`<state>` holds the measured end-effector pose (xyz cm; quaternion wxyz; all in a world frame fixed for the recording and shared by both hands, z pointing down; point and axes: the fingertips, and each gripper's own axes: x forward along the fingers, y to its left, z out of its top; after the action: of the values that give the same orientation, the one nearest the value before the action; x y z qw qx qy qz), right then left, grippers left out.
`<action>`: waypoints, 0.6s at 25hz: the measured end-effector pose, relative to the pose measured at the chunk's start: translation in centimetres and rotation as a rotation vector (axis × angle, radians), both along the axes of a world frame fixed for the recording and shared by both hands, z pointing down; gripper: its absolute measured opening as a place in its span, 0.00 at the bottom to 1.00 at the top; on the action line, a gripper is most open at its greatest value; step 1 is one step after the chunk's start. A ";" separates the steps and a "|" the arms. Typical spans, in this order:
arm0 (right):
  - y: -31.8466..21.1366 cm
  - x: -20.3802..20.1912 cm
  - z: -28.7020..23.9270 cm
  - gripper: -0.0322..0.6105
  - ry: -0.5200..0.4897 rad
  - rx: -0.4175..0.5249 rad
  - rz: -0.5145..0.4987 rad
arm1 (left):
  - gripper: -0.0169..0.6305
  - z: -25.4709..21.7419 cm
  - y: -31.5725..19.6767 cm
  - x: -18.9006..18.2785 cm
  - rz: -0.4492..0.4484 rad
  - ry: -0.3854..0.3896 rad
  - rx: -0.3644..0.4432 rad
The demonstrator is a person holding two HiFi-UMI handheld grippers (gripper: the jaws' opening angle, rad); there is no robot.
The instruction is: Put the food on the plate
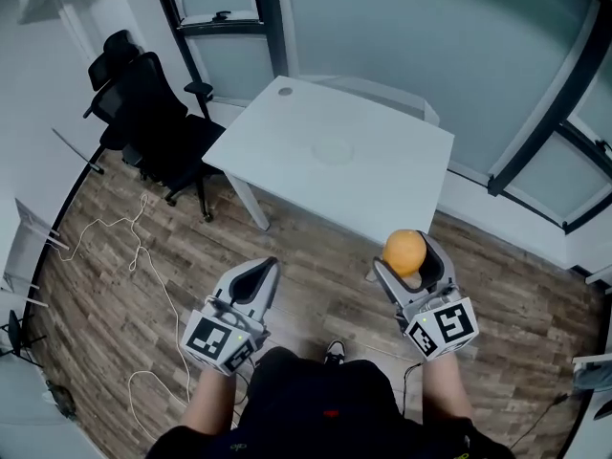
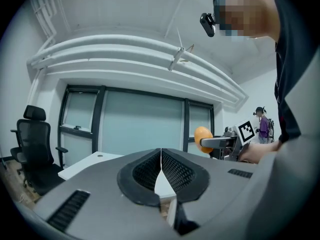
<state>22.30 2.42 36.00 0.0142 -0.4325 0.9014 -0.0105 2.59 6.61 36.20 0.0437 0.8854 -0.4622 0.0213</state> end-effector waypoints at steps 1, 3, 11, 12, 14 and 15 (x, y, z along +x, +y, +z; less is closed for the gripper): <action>-0.6 0.5 0.2 0.63 -0.005 -0.007 0.001 | 0.06 0.2 -0.6 0.5 0.005 0.001 -0.001; -1.7 1.3 0.5 0.63 -0.011 -0.017 -0.002 | 0.06 0.3 -1.6 1.2 -0.001 0.007 -0.011; -7.9 1.5 2.0 0.63 0.033 -0.032 0.001 | 0.06 2.1 -9.2 2.3 0.019 0.050 -0.036; -8.9 1.5 2.2 0.63 0.036 -0.040 0.007 | 0.06 2.2 -10.3 2.3 0.027 0.055 -0.035; -10.9 1.3 2.4 0.63 0.041 -0.050 0.020 | 0.06 2.2 -12.6 2.1 0.041 0.064 -0.029; -12.0 1.0 2.4 0.63 0.045 -0.050 0.025 | 0.06 2.3 -13.9 1.8 0.046 0.065 -0.026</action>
<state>23.29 -9.56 38.39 -0.0165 -0.4441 0.8955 -0.0229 4.38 -7.25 38.48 0.0697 0.8954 -0.4398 -0.0005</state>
